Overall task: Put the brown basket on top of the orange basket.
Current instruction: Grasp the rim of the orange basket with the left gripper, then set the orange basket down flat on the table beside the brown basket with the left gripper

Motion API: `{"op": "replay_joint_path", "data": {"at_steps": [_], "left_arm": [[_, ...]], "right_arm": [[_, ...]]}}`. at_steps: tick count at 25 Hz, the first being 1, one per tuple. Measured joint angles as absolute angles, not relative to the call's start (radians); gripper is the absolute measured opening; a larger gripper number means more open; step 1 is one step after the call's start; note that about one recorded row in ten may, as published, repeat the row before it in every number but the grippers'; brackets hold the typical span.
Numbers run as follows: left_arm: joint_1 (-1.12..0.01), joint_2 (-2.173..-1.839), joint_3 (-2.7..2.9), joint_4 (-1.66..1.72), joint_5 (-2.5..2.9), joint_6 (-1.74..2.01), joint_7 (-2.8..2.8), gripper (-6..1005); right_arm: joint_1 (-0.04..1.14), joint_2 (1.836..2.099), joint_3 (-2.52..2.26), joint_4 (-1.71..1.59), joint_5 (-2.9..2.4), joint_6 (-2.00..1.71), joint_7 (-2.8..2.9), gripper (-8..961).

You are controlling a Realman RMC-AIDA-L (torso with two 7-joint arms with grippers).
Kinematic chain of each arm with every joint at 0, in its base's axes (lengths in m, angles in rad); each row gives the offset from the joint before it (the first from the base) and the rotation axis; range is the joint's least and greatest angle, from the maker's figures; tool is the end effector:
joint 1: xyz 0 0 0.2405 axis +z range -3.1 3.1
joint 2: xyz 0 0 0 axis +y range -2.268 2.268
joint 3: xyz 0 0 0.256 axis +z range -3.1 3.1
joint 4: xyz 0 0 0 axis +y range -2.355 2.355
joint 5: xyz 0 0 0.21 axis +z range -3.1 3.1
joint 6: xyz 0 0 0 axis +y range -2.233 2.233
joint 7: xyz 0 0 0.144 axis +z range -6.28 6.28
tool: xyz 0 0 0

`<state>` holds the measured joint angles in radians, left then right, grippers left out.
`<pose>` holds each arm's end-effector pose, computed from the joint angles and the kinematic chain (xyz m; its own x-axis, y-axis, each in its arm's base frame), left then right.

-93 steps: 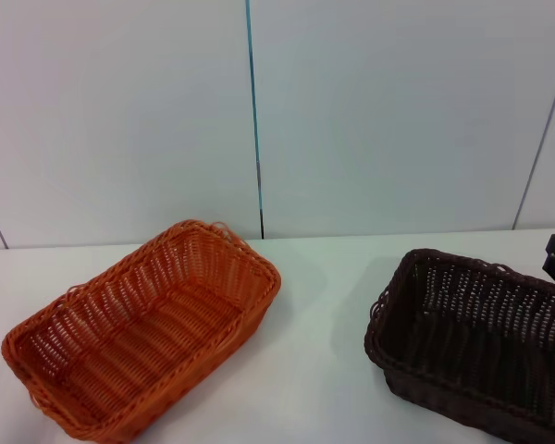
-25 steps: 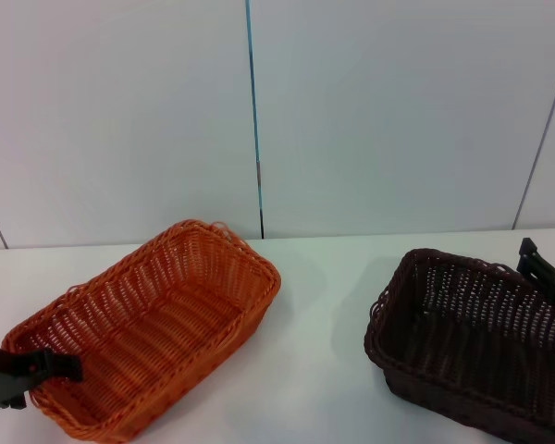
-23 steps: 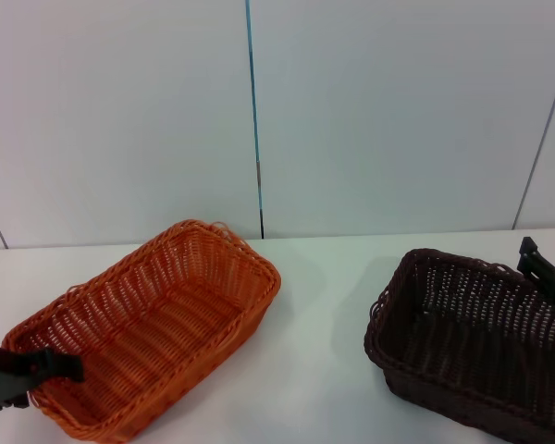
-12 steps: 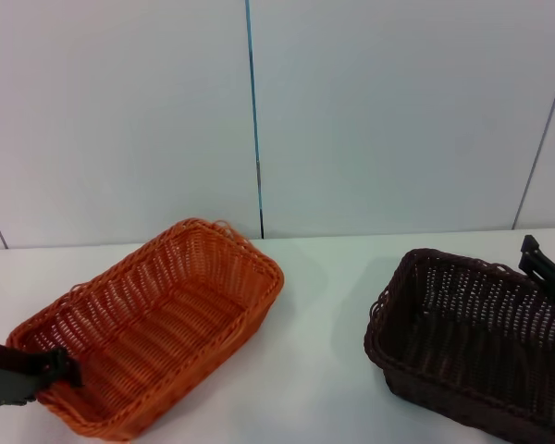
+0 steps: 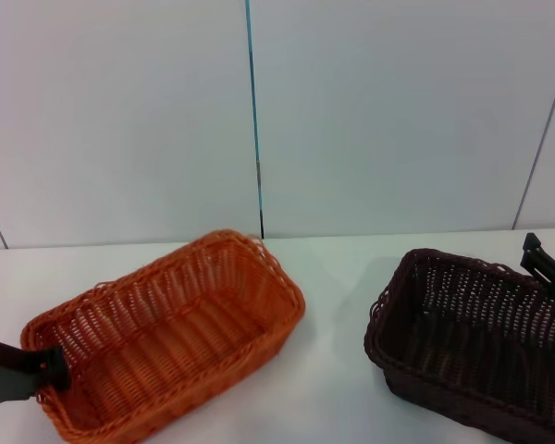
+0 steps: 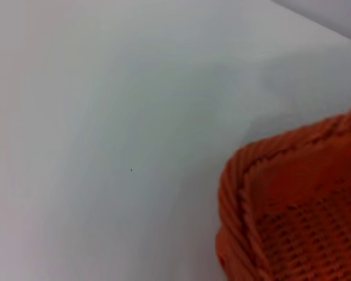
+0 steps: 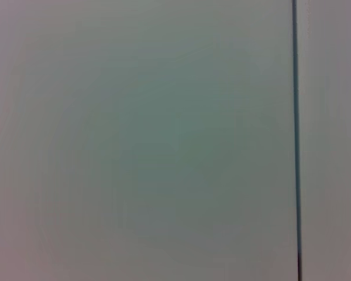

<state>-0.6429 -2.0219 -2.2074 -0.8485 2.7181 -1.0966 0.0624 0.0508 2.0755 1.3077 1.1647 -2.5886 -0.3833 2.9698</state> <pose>-0.3097 0.4014 0.0425 -0.0044 0.8688 0.4952 0.8794 0.2391 -0.4117 0.2602 0.3432 0.0194 -0.6730 0.0569 0.7375 0.7394 0.0747 0.6691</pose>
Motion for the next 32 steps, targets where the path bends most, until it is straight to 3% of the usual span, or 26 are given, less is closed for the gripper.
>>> {"op": "replay_joint_path", "data": {"at_steps": [5,9,16,17,22,32], "left_arm": [[-0.647,-2.020,-2.207,-0.848,2.717,-1.096,0.088,168],[-0.668,-2.011,-2.207,-0.840,2.716,-1.114,0.101,169],[-0.712,-1.975,-2.268,-0.823,2.650,-1.185,0.173,167],[-0.728,-1.952,-2.341,-0.822,2.594,-1.229,0.240,167],[-0.752,-1.917,-2.362,-0.822,2.585,-1.270,0.258,173],[-0.773,-1.896,-2.364,-0.786,2.534,-1.303,0.286,186]], "right_arm": [[0.054,2.075,1.310,1.163,-2.589,-0.384,2.970,933],[0.058,2.075,1.311,1.162,-2.589,-0.384,2.970,932],[0.061,2.075,1.312,1.155,-2.589,-0.384,2.969,931],[0.061,2.075,1.312,1.153,-2.589,-0.384,2.968,931],[0.058,2.075,1.312,1.152,-2.589,-0.384,2.968,930],[0.063,2.076,1.308,1.155,-2.589,-0.384,2.968,930]]}}
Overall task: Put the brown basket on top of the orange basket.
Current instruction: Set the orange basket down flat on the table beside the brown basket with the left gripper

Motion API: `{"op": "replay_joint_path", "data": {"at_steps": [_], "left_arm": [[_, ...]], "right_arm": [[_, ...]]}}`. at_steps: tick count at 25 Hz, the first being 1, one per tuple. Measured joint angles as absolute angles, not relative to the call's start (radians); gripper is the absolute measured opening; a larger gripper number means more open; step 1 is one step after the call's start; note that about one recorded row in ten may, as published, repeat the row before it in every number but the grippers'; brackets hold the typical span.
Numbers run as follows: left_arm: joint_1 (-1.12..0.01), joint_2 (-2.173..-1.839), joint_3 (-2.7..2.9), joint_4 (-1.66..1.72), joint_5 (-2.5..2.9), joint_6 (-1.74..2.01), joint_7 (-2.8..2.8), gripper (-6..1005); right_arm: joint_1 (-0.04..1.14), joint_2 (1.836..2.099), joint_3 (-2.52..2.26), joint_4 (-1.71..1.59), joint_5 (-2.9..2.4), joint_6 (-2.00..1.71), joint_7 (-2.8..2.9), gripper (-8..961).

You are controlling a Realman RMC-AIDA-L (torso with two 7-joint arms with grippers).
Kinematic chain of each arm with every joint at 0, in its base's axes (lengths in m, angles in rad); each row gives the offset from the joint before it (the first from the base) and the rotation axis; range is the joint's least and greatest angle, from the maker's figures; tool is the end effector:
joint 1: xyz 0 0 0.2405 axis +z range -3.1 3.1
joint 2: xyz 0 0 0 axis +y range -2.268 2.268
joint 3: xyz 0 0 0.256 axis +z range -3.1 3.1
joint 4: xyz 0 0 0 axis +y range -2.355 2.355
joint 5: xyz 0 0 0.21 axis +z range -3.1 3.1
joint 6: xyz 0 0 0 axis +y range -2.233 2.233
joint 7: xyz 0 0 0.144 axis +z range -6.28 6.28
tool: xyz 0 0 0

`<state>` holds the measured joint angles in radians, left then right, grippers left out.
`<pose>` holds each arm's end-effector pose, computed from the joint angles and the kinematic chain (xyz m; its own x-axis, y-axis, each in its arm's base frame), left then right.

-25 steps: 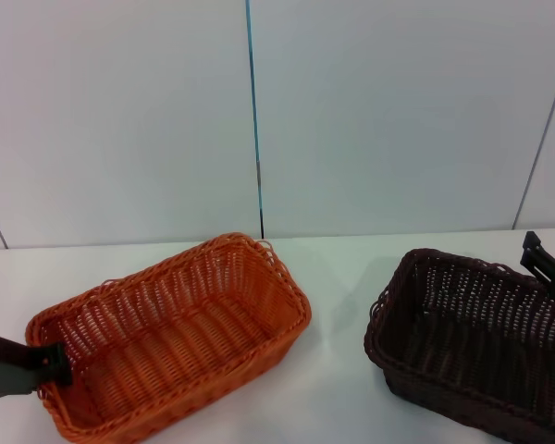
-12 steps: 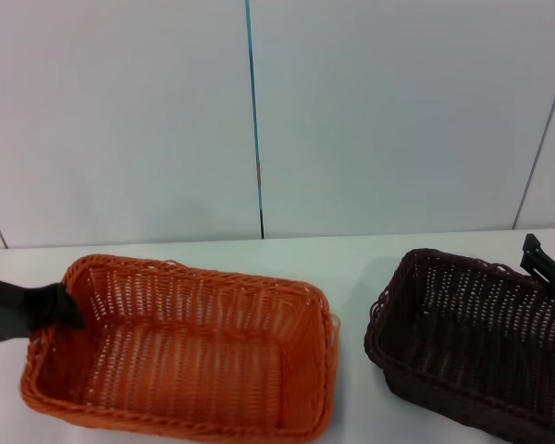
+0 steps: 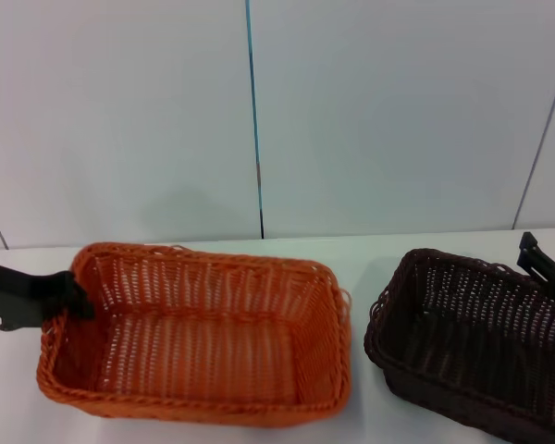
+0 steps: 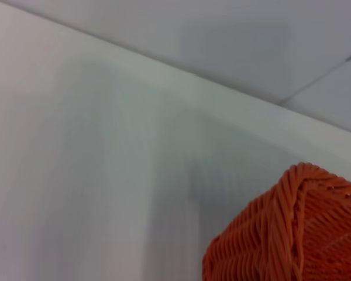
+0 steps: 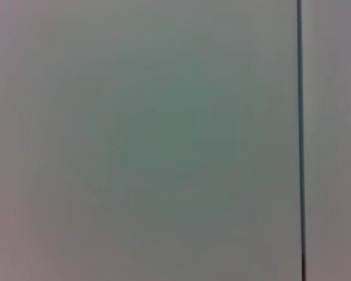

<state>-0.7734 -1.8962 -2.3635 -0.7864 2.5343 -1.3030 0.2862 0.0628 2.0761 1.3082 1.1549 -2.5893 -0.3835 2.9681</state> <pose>-0.2638 0.4297 0.0883 0.0914 0.8958 0.4350 0.9595 0.0377 -0.2791 0.2590 0.3456 0.0180 -0.6765 0.0571 0.7342 0.7361 0.0803 0.6721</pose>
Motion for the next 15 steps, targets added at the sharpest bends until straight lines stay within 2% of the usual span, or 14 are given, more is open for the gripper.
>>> {"op": "replay_joint_path", "data": {"at_steps": [15], "left_arm": [[-0.777,-1.921,-2.358,-0.732,2.484,-1.305,0.333,205]], "right_arm": [[0.060,2.077,1.298,1.172,-2.589,-0.377,2.956,931]]}}
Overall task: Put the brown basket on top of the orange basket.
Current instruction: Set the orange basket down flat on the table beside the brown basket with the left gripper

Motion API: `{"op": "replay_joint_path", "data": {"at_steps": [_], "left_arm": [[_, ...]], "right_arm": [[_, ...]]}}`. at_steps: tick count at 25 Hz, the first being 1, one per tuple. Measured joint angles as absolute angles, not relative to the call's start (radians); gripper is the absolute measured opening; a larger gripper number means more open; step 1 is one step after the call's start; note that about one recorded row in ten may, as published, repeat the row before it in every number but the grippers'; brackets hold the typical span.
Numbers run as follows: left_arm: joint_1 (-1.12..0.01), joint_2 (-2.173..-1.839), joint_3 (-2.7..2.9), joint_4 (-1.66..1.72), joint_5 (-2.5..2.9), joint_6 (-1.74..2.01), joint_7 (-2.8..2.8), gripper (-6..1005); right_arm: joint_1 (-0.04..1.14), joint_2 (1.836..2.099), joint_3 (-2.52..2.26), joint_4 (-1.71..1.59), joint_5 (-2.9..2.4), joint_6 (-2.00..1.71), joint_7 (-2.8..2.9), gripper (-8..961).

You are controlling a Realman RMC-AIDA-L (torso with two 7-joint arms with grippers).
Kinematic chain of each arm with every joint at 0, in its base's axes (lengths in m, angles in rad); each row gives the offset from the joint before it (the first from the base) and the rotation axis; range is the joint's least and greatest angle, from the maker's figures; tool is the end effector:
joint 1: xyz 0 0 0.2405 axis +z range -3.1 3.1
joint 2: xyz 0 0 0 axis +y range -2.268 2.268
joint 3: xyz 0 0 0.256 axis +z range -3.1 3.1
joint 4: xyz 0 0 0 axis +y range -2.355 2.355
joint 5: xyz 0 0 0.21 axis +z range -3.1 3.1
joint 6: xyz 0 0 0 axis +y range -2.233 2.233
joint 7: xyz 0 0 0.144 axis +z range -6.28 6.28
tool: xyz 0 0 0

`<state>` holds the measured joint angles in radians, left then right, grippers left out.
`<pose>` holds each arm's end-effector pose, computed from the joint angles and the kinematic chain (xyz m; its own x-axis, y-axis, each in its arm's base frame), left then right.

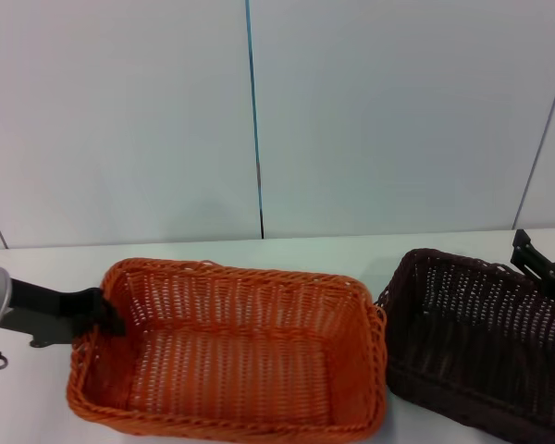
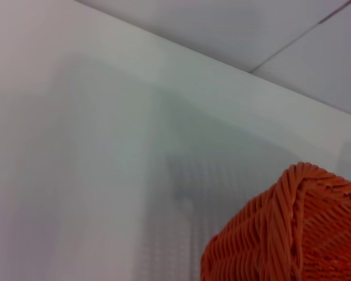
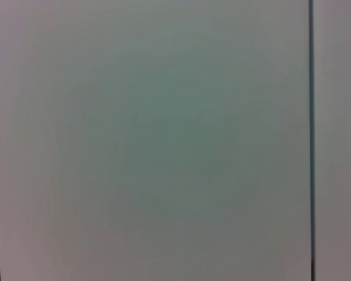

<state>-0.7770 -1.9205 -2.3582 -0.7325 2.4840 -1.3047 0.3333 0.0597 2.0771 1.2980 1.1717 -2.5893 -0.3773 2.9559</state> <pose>-0.2603 0.4235 0.0641 0.0863 0.9169 0.3898 0.9751 0.0026 -0.2219 0.2535 0.3453 0.0164 -0.6826 0.0522 0.7289 0.7300 0.0948 0.6768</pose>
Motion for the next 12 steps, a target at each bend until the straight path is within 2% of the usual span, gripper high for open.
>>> {"op": "replay_joint_path", "data": {"at_steps": [12], "left_arm": [[-0.784,-1.950,-2.353,-0.723,2.476,-1.304,0.339,221]], "right_arm": [[0.057,2.077,1.296,1.172,-2.589,-0.377,2.946,931]]}}
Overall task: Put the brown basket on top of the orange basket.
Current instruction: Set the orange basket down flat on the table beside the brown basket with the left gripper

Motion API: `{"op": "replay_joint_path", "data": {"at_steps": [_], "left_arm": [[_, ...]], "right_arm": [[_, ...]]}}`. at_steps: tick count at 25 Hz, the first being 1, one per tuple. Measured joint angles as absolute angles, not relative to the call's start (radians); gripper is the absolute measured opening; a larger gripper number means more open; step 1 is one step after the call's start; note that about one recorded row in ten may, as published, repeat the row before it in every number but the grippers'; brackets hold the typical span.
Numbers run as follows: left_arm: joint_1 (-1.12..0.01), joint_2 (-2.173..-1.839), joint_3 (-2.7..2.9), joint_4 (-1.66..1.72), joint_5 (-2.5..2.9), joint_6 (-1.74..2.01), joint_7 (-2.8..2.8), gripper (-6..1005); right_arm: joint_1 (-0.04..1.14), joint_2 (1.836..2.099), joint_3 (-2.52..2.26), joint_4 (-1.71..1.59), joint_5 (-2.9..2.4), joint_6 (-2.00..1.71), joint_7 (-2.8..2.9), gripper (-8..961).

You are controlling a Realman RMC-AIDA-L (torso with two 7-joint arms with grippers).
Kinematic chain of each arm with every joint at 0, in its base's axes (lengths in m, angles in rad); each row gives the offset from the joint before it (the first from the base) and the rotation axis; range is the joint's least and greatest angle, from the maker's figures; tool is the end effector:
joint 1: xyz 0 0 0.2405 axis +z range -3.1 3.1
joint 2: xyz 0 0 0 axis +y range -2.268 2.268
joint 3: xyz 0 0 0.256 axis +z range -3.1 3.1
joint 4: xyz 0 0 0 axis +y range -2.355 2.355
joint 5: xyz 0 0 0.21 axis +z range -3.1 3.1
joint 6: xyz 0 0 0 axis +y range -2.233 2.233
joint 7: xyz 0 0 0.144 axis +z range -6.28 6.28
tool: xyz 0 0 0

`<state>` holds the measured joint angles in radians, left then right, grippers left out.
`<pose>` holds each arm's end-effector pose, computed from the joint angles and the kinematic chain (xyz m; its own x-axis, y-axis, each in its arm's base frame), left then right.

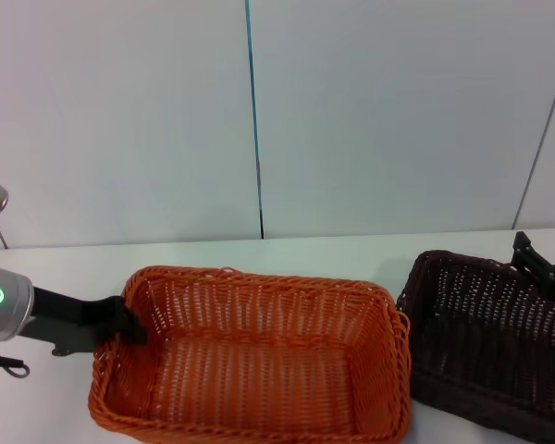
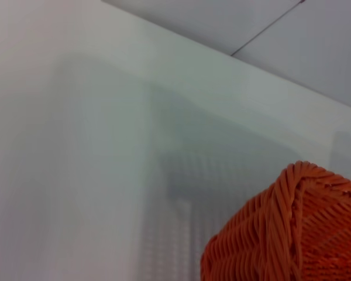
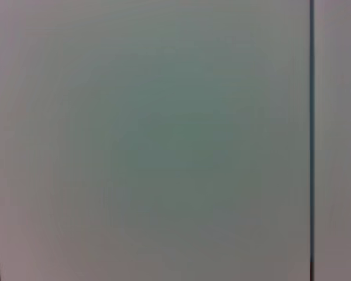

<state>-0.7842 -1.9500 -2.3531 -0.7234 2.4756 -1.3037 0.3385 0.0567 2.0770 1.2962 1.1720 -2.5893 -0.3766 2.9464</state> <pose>-0.2535 0.4208 0.0475 0.0849 0.9266 0.3663 0.9805 -0.0122 -0.1962 0.2542 0.3444 0.0158 -0.6895 0.0543 0.7223 0.7236 0.0950 0.6836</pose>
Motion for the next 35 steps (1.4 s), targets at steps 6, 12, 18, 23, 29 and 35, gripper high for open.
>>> {"op": "replay_joint_path", "data": {"at_steps": [6,12,18,23,29,35], "left_arm": [[-0.785,-1.949,-2.356,-0.706,2.476,-1.289,0.346,228],[-0.785,-1.946,-2.361,-0.686,2.470,-1.257,0.347,236],[-0.790,-1.949,-2.355,-0.669,2.464,-1.241,0.350,243],[-0.784,-1.949,-2.350,-0.667,2.470,-1.235,0.350,250],[-0.781,-1.943,-2.357,-0.652,2.466,-1.226,0.350,257],[-0.782,-1.938,-2.360,-0.631,2.466,-1.223,0.350,265]], "right_arm": [[0.057,2.077,1.296,1.172,-2.589,-0.378,2.945,930],[0.057,2.077,1.298,1.172,-2.589,-0.378,2.945,930],[0.057,2.077,1.300,1.171,-2.589,-0.378,2.945,930],[0.060,2.077,1.301,1.169,-2.589,-0.378,2.937,931],[0.063,2.077,1.295,1.169,-2.589,-0.380,2.914,931],[0.063,2.079,1.295,1.168,-2.589,-0.383,2.907,931]]}}
